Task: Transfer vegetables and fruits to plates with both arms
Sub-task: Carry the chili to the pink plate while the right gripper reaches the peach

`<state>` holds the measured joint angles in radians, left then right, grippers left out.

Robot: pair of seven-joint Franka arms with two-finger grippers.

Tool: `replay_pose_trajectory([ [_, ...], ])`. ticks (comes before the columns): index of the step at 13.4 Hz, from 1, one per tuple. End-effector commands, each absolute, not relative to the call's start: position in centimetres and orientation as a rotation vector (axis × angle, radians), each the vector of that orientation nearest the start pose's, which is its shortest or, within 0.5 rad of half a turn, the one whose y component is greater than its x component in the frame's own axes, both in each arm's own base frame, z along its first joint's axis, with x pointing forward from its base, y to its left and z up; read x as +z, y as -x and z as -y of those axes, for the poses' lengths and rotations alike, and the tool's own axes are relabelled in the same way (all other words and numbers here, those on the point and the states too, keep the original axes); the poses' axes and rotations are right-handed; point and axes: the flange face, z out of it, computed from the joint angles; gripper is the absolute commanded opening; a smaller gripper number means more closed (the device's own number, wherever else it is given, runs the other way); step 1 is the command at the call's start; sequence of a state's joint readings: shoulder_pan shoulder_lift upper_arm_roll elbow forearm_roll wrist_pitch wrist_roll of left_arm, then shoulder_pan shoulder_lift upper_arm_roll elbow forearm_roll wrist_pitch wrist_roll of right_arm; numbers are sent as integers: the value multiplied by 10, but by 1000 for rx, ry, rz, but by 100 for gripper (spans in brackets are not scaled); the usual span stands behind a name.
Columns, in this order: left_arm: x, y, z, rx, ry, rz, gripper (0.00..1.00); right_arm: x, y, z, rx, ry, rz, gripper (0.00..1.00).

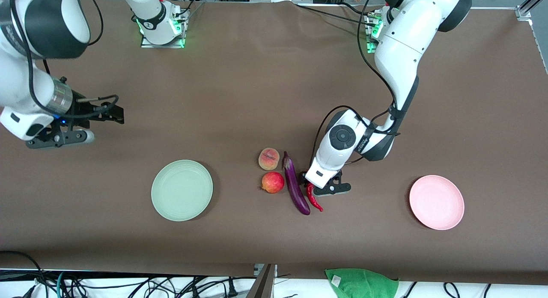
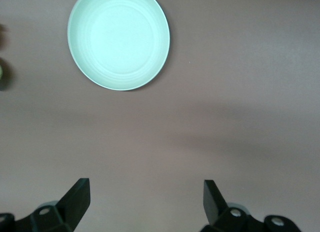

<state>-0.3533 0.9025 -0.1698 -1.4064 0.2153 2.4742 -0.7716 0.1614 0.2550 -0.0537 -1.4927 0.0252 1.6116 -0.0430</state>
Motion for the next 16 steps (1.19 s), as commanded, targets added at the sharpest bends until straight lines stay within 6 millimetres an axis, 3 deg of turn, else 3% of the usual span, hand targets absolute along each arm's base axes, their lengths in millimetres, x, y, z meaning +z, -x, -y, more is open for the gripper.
replay_pose_trajectory([
  [1,180,-663,353,-294,3199,218,52,516,-621,-75,222,3093,258,99],
  [2,181,-663,353,-305,3202,223,40,516,-620,-77,230,3091,258,99],
  [3,181,-664,353,-311,3204,223,33,516,-620,-80,229,3070,251,99],
  [4,181,-664,354,-313,3205,221,31,516,-619,-84,228,3032,237,99],
  [5,180,-663,353,-311,3205,221,20,516,-620,-90,225,2982,207,99],
  [7,183,-666,351,-324,3200,202,0,509,-623,-114,252,2891,-13,99],
  [8,189,-672,341,-335,3198,212,0,506,-627,-134,225,2878,-85,99],
  [9,200,-683,324,-361,3196,191,0,497,-631,-154,187,2879,-106,99],
  [11,237,-708,278,-414,3185,98,0,453,-636,-224,165,2892,-154,99],
  [13,253,-721,226,-350,3141,-53,0,405,-631,-301,116,2905,-266,99],
  [14,262,-726,201,-308,3123,-128,0,385,-630,-328,64,2891,-318,99],
  [16,276,-737,129,-215,3050,-219,0,346,-625,-374,-30,2855,-391,99],
])
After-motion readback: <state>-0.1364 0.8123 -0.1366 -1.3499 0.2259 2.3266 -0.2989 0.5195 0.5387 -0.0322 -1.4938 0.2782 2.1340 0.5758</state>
